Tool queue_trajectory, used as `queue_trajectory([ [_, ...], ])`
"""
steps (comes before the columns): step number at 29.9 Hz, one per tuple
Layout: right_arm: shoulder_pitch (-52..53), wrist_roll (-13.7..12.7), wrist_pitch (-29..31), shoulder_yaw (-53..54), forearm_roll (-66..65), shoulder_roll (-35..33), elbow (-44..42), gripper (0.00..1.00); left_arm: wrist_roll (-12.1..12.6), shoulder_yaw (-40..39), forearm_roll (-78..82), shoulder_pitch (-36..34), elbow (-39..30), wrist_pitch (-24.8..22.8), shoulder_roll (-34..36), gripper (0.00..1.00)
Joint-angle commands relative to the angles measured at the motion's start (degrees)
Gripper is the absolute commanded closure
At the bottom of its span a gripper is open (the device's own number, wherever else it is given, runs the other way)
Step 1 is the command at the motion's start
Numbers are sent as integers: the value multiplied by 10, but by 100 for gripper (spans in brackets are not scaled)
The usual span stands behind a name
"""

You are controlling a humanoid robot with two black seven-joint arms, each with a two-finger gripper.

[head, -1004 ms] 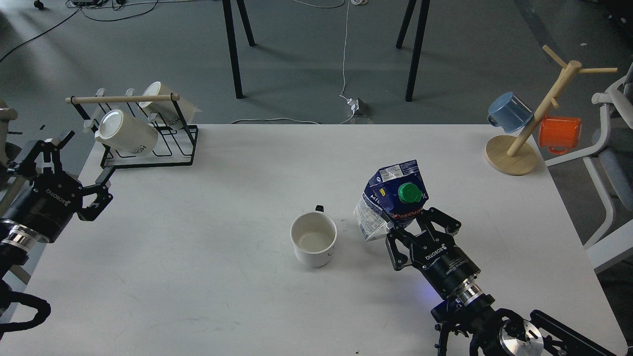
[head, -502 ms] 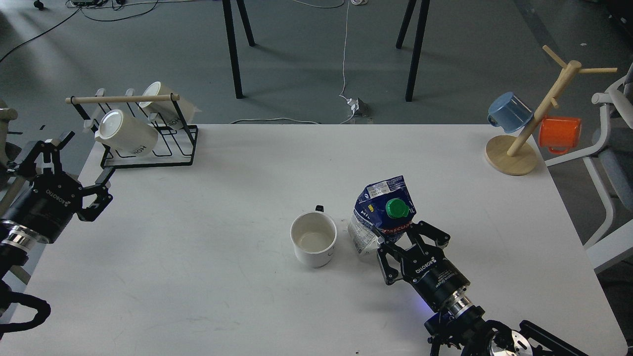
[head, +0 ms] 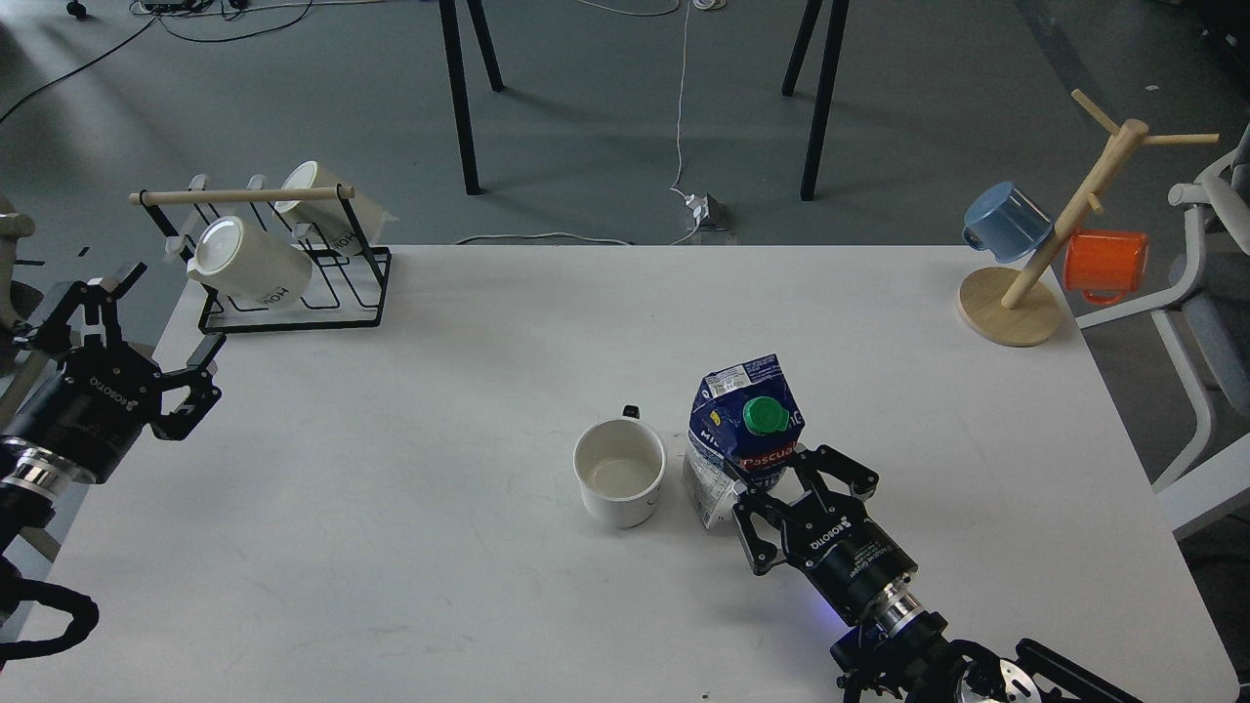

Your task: Place cup and milk with both arms

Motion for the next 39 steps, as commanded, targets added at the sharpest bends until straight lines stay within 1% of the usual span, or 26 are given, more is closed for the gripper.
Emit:
queue_trajectory([
  [1,0,0,0,-1,0,9,-10,50,0,0,0,1,0,0,0,1],
  [9,-1,0,0,-1,-3,11,-11,49,0,0,0,2,0,0,0,1],
  [11,-1,0,0,-1,-3,11,-11,47,0,0,0,2,0,0,0,1],
  [14,-2,-1,0,-1,-3,11,-11,41,0,0,-1,1,0,0,0,1],
  [16,-3,-1,0,-2,-3,11,-9,35,0,0,0,2,0,0,0,1],
  [18,-3,-1,0,-2,-3,11,-8,18,0,0,-1,2,0,0,0,1],
  [20,-4,-1,0,-1,-3,11,-8,5,0,0,0,2,1,0,0,1],
  [21,-8,-1,0,-1,-3,11,-5,3,0,0,0,1,1,0,0,1],
  [29,-40,-4,0,2,-3,-2,22,2,0,0,-1,2,2,0,0,1],
  [39,-114,-1,0,13,-3,-77,93,2,0,0,-1,2,2,0,0,1],
])
